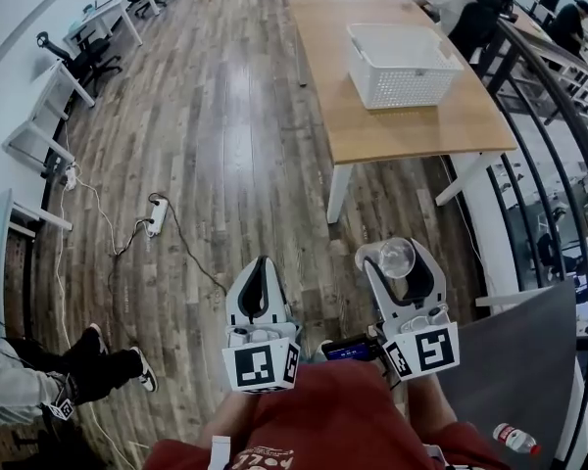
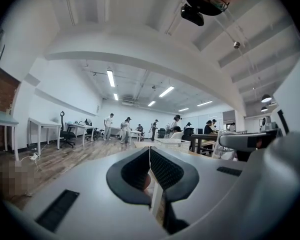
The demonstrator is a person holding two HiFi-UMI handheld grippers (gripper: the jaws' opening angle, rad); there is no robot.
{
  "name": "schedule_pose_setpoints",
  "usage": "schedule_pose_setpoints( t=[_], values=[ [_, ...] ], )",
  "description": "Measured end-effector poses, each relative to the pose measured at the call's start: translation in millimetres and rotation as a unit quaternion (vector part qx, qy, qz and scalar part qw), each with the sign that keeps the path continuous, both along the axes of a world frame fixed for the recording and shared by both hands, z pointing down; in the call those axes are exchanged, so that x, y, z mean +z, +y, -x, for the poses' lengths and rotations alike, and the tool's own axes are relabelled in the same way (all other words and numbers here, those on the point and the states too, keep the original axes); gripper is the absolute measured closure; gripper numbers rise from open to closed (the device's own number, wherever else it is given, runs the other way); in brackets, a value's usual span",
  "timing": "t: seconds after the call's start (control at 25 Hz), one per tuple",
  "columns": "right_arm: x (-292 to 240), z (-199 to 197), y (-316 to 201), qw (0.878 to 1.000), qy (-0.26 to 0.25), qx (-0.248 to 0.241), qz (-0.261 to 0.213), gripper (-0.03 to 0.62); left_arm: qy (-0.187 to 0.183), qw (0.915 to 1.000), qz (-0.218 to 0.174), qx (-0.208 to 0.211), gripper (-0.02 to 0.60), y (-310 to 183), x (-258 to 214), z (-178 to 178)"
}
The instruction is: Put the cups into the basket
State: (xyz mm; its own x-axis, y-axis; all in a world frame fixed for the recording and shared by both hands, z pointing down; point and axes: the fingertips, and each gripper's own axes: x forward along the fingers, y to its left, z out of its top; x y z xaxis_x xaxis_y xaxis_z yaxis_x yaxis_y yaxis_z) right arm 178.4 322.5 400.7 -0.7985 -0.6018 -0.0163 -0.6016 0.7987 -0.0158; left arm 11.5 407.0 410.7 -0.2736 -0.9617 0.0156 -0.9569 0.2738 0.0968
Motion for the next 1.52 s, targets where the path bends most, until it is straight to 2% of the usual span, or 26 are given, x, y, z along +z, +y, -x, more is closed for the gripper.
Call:
schedule_pose_setpoints(
  t=[0.4, 1.0, 1.24, 1.52],
  values=[
    [-7, 51, -33, 0.999, 0.019, 0.027, -0.011, 0.312, 0.017, 0.9994, -0.01, 0.029, 0.574, -45, 1, 53],
    [-32, 140, -77, 0.997, 0.02, 0.065, -0.031, 0.312, 0.027, 0.9979, -0.032, 0.049, 0.573, -92, -13, 158],
    [-27, 161, -85, 0.995, 0.016, 0.088, -0.032, 0.312, 0.025, 0.9966, -0.038, 0.069, 0.573, -104, -9, 183],
    [-23, 173, -93, 0.995, 0.008, 0.098, -0.028, 0.312, 0.025, 0.9969, -0.022, 0.072, 0.573, -113, 1, 200]
  ],
)
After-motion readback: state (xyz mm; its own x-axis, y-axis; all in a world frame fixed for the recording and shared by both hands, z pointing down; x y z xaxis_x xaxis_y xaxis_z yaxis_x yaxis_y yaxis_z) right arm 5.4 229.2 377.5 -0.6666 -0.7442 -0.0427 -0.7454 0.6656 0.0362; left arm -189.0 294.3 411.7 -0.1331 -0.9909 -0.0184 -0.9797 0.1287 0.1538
